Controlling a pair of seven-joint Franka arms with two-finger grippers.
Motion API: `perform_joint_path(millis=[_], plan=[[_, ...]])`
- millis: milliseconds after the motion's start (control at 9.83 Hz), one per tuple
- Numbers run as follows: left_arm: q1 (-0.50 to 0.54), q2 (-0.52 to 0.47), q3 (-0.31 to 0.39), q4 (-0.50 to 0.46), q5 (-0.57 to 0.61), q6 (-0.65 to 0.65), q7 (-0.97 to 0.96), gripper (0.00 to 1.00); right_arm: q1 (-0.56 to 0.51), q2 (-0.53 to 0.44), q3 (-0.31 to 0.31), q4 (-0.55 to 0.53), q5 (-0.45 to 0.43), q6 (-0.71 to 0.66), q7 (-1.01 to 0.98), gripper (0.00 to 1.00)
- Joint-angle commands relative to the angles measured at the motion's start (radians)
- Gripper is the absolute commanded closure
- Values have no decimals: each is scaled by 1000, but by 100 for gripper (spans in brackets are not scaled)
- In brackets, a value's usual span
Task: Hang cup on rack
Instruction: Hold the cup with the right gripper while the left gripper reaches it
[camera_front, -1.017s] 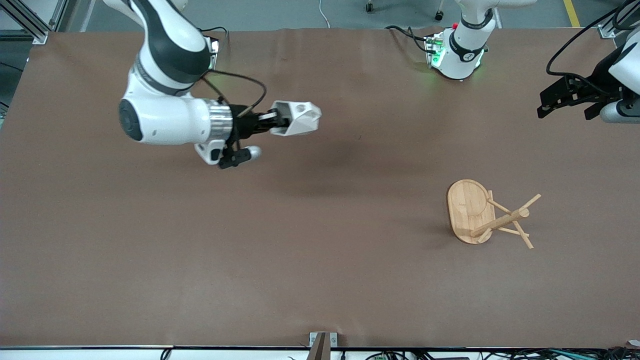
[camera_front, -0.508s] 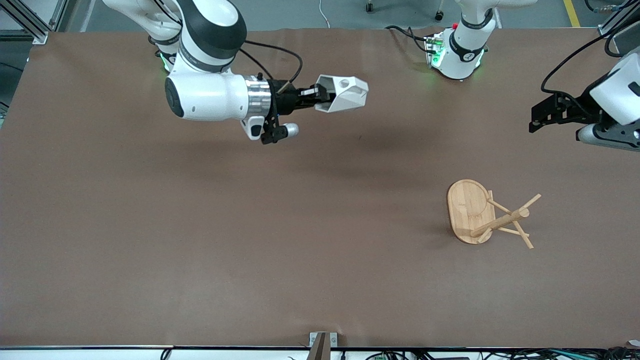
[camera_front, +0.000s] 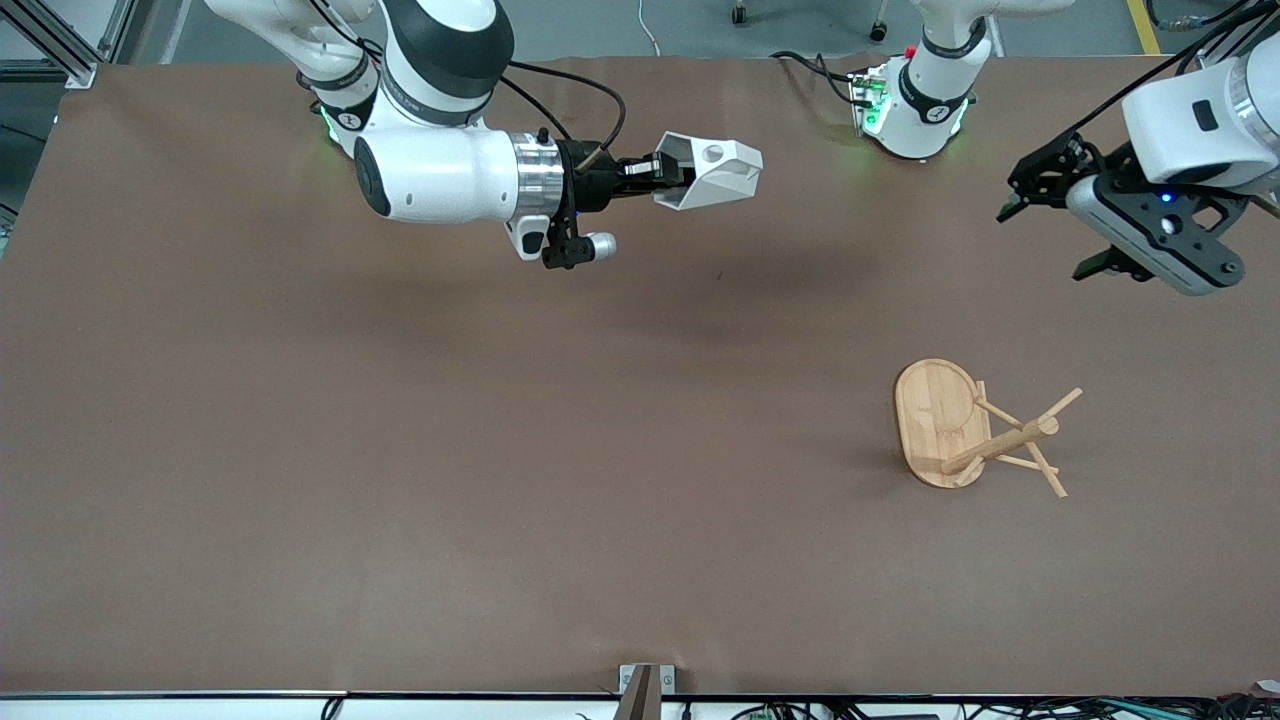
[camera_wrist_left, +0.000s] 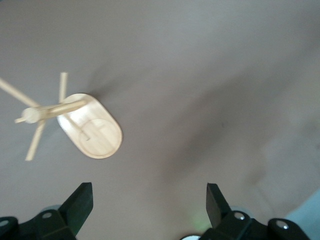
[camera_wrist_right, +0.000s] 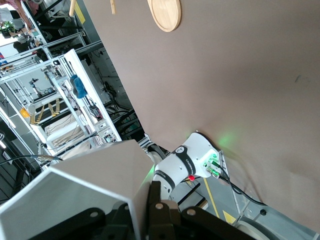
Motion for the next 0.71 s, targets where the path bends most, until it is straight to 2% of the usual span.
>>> perform_joint_path(millis=[0, 203, 407, 610], plan=[[15, 6, -3, -70, -127, -21, 174, 0, 1, -12, 7, -11, 28, 17, 9, 99], [15, 10, -8, -130, -207, -77, 283, 1, 10, -12, 7, -11, 28, 20, 9, 99], [-1, 22, -19, -149, -263, -52, 293, 0, 10, -12, 7, -13, 28, 21, 9, 99], [5, 15, -109, -169, -284, -42, 276, 0, 13, -12, 7, -13, 28, 33, 9, 99]])
